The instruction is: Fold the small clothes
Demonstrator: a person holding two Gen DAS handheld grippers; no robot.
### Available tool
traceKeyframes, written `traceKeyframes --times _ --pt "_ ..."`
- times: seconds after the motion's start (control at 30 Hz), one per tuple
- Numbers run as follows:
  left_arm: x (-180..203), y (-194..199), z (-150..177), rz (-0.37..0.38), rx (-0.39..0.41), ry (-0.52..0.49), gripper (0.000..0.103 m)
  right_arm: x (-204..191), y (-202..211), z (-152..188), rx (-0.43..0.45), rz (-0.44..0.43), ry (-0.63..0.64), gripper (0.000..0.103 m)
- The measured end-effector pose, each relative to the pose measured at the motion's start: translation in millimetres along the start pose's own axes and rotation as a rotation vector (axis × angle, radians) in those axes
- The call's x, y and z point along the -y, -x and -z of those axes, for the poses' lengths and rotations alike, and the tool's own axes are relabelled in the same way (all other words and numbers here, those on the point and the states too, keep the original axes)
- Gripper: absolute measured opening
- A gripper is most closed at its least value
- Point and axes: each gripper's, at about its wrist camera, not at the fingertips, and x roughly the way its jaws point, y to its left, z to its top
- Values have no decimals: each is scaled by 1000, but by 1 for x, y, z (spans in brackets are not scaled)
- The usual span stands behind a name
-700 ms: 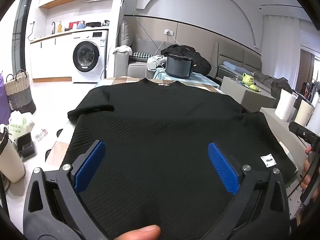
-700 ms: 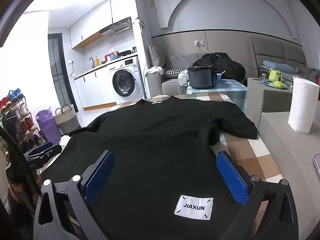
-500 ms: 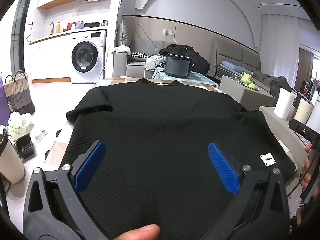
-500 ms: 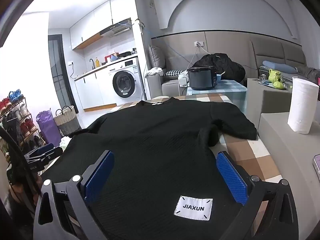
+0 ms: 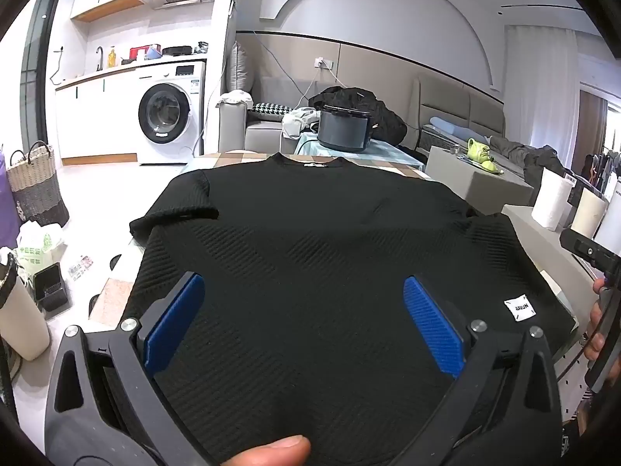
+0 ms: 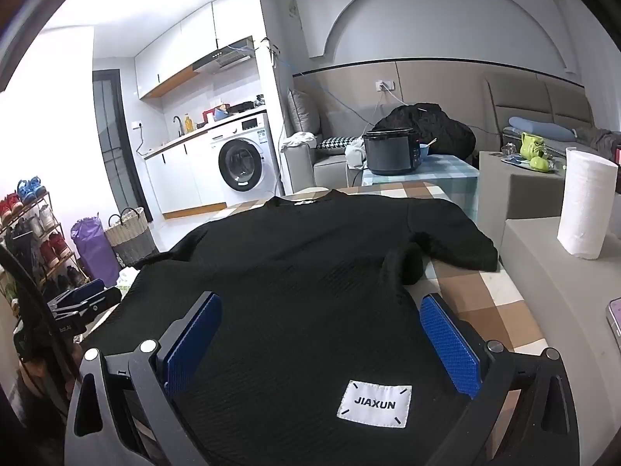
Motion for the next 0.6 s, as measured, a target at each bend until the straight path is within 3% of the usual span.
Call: traceKeyframes --times 0.6 --pt "-1 0 1 2 2 -1 102 0 0 3 3 3 -7 103"
